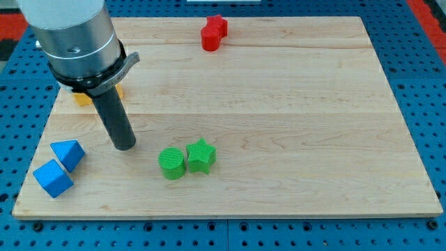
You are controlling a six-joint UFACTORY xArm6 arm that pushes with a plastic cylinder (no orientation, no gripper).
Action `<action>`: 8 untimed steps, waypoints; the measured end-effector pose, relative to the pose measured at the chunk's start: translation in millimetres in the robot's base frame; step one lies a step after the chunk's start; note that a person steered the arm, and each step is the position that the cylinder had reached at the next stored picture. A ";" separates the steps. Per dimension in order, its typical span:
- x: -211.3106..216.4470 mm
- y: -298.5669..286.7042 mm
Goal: Slightly move the red circle away from the red star
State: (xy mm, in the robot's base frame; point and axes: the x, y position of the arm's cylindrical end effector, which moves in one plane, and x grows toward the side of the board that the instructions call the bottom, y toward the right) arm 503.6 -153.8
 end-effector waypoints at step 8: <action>-165.3 187.2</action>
State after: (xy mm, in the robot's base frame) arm 338.3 33.5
